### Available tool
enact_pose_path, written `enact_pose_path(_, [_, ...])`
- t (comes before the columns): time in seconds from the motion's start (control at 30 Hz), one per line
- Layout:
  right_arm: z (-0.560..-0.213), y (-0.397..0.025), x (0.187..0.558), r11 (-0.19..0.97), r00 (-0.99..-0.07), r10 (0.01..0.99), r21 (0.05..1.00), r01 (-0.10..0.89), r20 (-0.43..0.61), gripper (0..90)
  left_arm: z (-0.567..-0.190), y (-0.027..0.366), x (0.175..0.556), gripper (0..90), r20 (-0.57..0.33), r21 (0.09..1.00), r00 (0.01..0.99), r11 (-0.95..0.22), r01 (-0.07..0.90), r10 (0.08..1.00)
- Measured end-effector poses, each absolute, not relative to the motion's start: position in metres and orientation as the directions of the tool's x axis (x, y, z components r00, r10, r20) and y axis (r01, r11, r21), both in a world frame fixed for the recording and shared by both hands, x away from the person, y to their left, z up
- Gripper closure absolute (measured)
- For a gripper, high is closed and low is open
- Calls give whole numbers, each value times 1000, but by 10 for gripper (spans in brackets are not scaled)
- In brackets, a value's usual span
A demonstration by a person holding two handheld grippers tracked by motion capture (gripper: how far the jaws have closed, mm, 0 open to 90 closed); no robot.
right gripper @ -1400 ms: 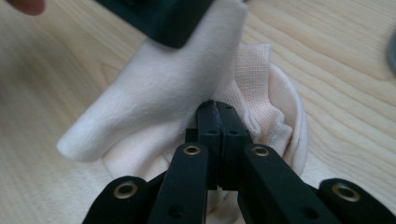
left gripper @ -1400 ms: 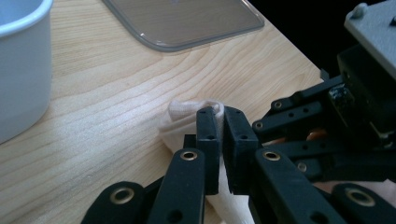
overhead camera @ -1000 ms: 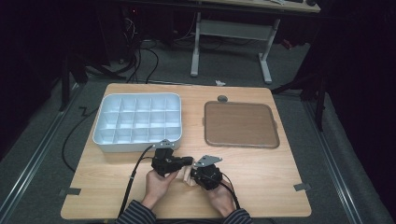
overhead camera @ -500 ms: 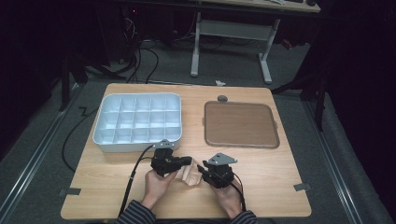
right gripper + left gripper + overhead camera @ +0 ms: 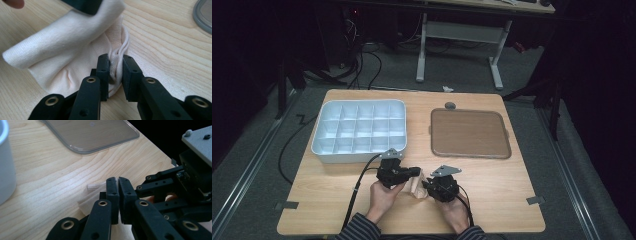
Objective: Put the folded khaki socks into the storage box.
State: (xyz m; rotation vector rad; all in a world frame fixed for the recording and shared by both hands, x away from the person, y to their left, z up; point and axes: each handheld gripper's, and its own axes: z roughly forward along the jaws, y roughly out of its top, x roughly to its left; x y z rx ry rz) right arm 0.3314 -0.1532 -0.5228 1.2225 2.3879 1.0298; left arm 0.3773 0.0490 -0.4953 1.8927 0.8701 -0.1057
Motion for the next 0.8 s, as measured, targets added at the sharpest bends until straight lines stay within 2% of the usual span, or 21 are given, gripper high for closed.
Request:
enact_pose_path(0.57, [-523, -144, 335, 408, -633, 770, 701, 585, 80, 776, -505, 37, 386, 878, -425, 750, 735, -248, 613, 528])
enact_pose_path(0.8, [-524, -147, 334, 398, -631, 771, 708, 583, 86, 740, -511, 35, 387, 877, -407, 742, 733, -271, 613, 545])
